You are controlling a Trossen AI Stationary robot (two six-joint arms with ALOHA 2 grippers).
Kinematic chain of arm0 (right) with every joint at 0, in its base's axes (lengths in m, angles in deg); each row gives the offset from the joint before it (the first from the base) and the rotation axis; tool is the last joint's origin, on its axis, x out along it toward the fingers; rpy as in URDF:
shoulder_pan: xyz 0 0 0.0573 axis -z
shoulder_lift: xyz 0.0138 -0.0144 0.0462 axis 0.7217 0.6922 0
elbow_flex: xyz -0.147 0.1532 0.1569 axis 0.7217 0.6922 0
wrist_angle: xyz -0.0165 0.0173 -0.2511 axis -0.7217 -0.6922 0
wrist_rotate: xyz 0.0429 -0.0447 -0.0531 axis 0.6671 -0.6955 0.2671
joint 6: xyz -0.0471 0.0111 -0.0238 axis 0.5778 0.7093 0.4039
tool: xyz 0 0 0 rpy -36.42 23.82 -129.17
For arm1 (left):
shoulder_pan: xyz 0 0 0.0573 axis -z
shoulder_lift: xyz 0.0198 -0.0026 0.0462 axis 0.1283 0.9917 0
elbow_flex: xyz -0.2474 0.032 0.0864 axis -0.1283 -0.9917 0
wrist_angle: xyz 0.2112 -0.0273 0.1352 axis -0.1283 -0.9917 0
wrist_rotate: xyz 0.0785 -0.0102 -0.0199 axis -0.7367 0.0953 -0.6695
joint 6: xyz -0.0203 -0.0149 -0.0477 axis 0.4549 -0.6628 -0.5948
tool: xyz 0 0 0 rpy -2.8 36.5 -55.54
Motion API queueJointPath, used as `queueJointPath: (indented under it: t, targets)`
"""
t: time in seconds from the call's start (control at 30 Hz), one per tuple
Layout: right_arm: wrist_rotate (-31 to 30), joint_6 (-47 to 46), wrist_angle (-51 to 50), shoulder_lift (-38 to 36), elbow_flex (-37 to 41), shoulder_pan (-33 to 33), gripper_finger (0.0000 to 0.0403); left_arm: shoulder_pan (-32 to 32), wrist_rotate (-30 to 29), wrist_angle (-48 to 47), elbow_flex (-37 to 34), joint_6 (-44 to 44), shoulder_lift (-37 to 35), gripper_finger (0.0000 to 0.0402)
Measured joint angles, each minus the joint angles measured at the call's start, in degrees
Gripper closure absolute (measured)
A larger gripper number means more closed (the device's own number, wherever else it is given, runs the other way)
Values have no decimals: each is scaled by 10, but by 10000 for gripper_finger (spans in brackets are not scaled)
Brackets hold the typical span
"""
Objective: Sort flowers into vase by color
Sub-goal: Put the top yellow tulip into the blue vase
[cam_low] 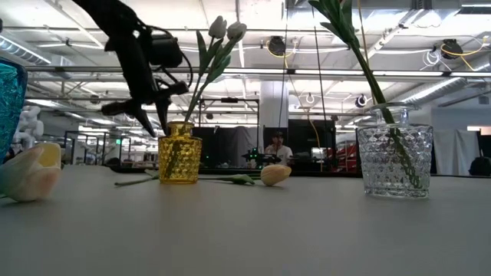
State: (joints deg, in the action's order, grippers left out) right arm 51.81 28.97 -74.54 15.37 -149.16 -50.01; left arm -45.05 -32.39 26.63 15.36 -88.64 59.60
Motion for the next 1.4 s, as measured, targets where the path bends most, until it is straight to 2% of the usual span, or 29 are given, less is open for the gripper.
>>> queueJointPath:
  t: [0.73, 1.4]
  targets:
    - [-1, -5, 1, 0, 0, 0, 277, -14, 2, 63, 0, 37, 133, 281]
    - [0, -7, 1, 0, 0, 0, 277, -14, -16, 82, 0, 61, 159, 281]
